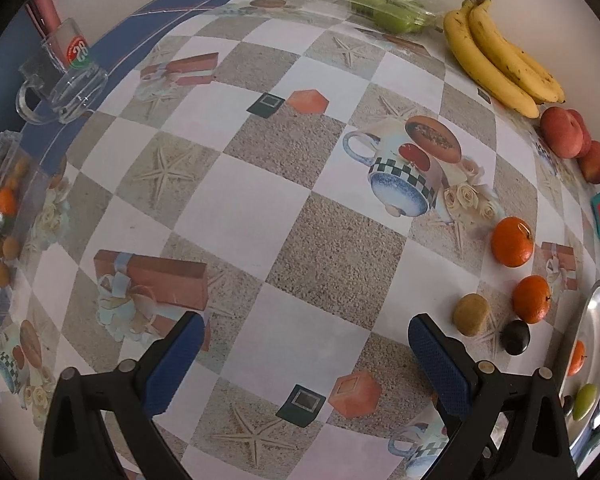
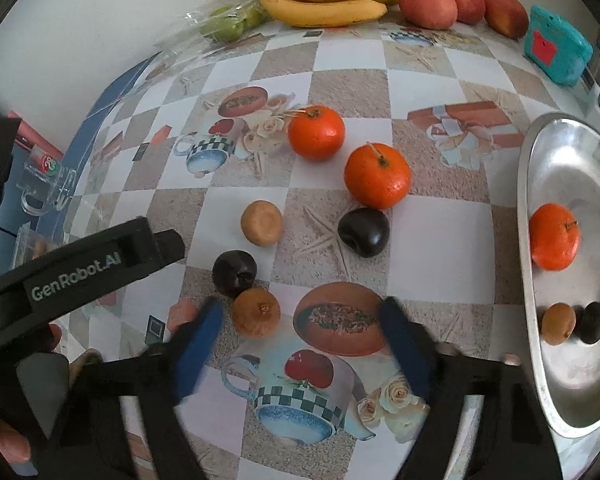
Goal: Organize fruits
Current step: 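Grasp a brown kiwi with the right gripper while the left grasps a dark plum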
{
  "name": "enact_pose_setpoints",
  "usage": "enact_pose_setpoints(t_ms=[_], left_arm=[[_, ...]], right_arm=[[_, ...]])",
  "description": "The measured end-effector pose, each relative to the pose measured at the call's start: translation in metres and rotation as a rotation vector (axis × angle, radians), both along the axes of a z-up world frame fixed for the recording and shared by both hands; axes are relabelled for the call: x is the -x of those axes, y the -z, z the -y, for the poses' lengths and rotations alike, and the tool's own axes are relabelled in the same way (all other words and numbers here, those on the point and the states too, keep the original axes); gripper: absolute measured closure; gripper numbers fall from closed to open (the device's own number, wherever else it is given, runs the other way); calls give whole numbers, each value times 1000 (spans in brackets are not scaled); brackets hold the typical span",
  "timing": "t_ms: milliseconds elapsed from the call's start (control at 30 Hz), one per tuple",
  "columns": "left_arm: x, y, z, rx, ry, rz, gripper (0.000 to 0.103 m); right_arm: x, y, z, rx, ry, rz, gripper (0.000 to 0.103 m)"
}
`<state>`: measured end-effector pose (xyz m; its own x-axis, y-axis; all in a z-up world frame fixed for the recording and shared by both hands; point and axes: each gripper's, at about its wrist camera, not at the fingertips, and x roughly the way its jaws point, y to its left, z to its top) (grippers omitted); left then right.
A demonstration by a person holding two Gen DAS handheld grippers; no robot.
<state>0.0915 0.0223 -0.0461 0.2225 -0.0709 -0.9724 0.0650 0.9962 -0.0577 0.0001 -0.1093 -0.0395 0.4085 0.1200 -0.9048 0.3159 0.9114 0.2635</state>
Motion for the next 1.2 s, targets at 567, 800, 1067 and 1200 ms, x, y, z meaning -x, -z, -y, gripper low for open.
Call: enact_pose_setpoints(t_ms=[567, 800, 1067, 1200], left_arm=[[-4, 1, 0, 8, 4, -3, 0], [-3, -5, 4, 19, 15, -2, 0], [1, -7, 11, 77, 25, -25, 1], [5, -10, 21, 109, 60, -25, 11]], right_arm=[[-5, -6, -16, -34, -86, 12, 77], [-3, -13, -9, -53, -61, 30, 77], [11, -21, 20, -67, 40, 30, 77], [20, -28, 37, -75, 93, 49, 77]])
